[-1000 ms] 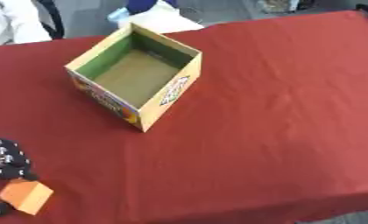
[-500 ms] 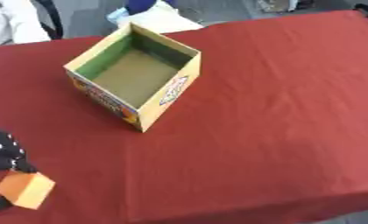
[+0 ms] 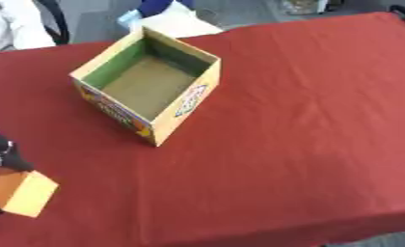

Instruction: Pick up objects on the table and place them in the box.

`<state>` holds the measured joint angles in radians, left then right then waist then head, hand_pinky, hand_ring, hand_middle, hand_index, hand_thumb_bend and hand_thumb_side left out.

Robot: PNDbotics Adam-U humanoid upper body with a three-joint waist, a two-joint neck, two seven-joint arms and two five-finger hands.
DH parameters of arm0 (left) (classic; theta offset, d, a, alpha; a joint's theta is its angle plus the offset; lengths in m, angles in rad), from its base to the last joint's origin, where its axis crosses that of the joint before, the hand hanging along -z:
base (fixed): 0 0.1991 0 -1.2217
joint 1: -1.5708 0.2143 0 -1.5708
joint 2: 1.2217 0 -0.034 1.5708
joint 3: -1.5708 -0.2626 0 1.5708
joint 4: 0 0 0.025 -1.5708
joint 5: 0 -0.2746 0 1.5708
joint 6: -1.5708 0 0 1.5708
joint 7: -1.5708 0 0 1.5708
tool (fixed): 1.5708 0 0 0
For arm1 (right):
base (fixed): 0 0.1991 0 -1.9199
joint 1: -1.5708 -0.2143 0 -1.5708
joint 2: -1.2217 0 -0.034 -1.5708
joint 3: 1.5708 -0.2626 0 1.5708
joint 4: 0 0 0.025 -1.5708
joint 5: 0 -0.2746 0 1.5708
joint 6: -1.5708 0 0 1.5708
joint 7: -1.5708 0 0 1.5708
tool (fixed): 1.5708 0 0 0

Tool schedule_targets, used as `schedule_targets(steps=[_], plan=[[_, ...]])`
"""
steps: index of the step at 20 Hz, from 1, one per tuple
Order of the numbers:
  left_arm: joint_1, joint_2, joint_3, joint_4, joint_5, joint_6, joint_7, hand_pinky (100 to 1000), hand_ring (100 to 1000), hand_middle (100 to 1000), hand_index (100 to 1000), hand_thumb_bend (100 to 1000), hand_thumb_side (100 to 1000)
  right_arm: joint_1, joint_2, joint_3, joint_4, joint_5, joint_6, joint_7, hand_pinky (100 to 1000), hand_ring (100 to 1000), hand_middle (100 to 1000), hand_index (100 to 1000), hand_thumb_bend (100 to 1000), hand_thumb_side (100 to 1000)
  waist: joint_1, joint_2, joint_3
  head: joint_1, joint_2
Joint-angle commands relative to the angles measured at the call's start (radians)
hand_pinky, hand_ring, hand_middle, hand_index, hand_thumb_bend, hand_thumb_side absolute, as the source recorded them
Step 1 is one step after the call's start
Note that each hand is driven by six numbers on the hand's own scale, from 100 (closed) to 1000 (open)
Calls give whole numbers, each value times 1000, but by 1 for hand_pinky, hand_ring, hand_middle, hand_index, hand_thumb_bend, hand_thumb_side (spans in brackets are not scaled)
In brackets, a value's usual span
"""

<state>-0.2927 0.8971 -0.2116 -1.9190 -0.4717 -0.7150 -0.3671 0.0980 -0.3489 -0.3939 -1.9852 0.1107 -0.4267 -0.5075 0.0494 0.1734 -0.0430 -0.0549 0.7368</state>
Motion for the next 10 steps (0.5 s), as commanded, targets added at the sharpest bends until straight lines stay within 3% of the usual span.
schedule_targets(steps=[1, 10], plan=[[-57, 20, 16, -6, 72, 5, -36, 295, 321, 311, 445, 100, 250, -1, -26, -8, -15, -2, -1, -3, 644, 748, 500, 688, 100, 729, -1, -10, -2, 2, -1], [-373, -61, -31, 144, 279, 31, -179, 282, 303, 287, 416, 100, 267, -9, -40, -6, -15, -3, -13, -6, 645, 747, 501, 689, 100, 727, -3, 1, -18, 10, -6]])
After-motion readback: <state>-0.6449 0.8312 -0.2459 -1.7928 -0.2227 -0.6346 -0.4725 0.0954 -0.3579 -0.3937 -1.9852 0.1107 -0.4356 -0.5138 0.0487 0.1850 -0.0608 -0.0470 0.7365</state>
